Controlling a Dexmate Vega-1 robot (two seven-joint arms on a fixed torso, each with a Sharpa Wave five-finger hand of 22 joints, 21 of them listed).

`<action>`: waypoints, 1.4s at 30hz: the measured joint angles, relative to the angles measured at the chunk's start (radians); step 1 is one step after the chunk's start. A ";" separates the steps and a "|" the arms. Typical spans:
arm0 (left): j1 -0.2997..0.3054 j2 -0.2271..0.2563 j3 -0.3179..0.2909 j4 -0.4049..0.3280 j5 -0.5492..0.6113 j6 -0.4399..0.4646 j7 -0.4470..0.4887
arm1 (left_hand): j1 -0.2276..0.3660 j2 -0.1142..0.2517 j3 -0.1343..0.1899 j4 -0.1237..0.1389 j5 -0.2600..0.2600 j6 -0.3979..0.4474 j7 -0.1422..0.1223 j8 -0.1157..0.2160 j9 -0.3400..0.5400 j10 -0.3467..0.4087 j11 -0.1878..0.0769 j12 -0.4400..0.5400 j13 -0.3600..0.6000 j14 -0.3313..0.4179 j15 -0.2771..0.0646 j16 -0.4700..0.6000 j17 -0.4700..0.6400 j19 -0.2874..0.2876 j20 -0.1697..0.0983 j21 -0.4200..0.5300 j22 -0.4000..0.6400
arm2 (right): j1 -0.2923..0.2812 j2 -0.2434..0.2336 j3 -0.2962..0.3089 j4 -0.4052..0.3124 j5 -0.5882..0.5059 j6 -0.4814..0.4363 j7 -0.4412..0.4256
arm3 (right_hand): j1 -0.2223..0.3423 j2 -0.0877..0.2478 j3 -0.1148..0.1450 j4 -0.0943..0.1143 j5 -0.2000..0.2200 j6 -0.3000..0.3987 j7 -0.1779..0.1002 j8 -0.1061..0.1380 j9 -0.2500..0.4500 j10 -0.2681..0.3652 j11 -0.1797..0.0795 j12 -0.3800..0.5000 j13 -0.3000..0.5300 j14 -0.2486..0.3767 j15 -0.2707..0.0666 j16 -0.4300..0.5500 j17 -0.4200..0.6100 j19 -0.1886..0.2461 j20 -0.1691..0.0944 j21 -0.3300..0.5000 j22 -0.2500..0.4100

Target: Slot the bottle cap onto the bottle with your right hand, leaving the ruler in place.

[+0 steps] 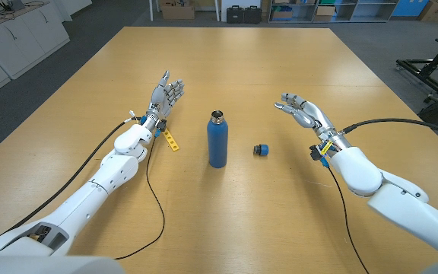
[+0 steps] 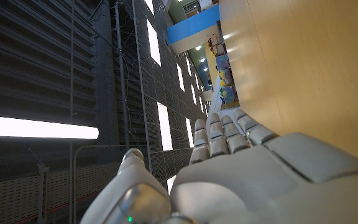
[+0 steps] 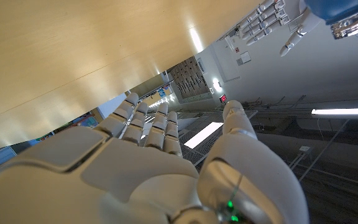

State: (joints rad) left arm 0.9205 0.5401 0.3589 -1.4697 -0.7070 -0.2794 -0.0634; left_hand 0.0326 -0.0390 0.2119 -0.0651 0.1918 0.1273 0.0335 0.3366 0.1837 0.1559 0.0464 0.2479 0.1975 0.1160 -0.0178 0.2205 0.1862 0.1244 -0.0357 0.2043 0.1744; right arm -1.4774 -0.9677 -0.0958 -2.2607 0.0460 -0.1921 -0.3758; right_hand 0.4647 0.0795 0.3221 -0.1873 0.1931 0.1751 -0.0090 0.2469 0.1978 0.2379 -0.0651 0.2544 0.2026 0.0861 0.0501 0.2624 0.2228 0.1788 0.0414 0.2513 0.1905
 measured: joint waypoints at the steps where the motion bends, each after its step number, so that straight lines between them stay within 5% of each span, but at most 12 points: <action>1: 0.003 0.001 0.000 -0.004 0.000 0.000 0.001 | 0.000 0.000 0.000 0.000 0.000 0.000 0.000 0.000 0.000 0.002 0.002 0.000 0.000 0.001 -0.001 0.000 0.000 0.000 0.000 0.000 0.000 | -0.002 -0.004 0.001 -0.010 -0.011 -0.021 0.004 | 0.004 0.003 0.000 0.000 0.000 -0.002 -0.002 0.000 0.000 0.000 0.000 0.000 0.000 0.000 0.000 0.000 0.000 0.000 0.000 0.000 0.000; 19: -0.013 -0.015 0.000 0.015 -0.021 0.003 -0.018 | 0.004 0.004 0.000 0.000 0.000 0.022 -0.003 0.000 0.000 0.031 -0.005 0.000 0.000 0.033 -0.011 0.000 0.000 0.010 0.000 0.000 0.000 | -0.012 -0.097 -0.001 -0.157 -0.119 -0.293 0.092 | 0.096 -0.049 0.016 0.000 0.014 0.014 -0.040 0.000 0.005 0.011 -0.036 0.000 0.000 0.033 -0.017 -0.004 0.000 0.040 0.051 0.000 0.000; 32: -0.041 -0.028 0.014 0.033 -0.029 0.027 -0.030 | 0.004 0.004 0.000 0.000 0.000 0.027 0.002 0.000 0.000 0.040 -0.004 0.000 0.000 0.038 -0.009 0.000 0.000 0.019 0.000 0.000 0.000 | -0.013 -0.172 -0.038 -0.224 -0.202 -0.455 0.146 | 0.145 -0.070 0.022 0.006 0.022 0.019 -0.048 0.000 0.005 0.019 -0.052 0.005 0.000 0.093 -0.039 0.009 0.000 0.067 0.056 0.004 0.000; 42: -0.054 -0.029 0.028 0.027 -0.015 0.054 -0.009 | 0.000 0.008 0.000 0.000 0.000 0.027 0.002 0.000 0.000 0.039 -0.004 0.000 0.000 0.038 -0.009 0.000 0.000 0.018 0.000 0.000 0.000 | 0.097 -0.230 -0.165 -0.270 -0.283 -0.579 0.212 | 0.164 -0.078 0.027 0.020 0.034 0.007 -0.072 0.000 0.010 0.016 -0.066 0.005 0.005 0.019 -0.023 -0.030 0.008 0.003 0.132 -0.026 0.003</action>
State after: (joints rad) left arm 0.8662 0.5109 0.3873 -1.4424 -0.7219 -0.2255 -0.0728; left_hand 0.0323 -0.0311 0.2117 -0.0650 0.1918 0.1540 0.0352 0.3366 0.1836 0.1954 0.0426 0.2479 0.1975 0.1537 -0.0268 0.2205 0.1863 0.1427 -0.0358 0.2043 0.1744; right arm -1.3804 -1.1982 -0.2611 -2.5309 -0.2369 -0.7707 -0.1636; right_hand 0.6285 0.0014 0.3493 -0.1677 0.2269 0.1819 -0.0807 0.2469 0.2073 0.2538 -0.1311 0.2591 0.2073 0.1052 0.0272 0.2322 0.2304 0.1815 0.1734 0.2249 0.1934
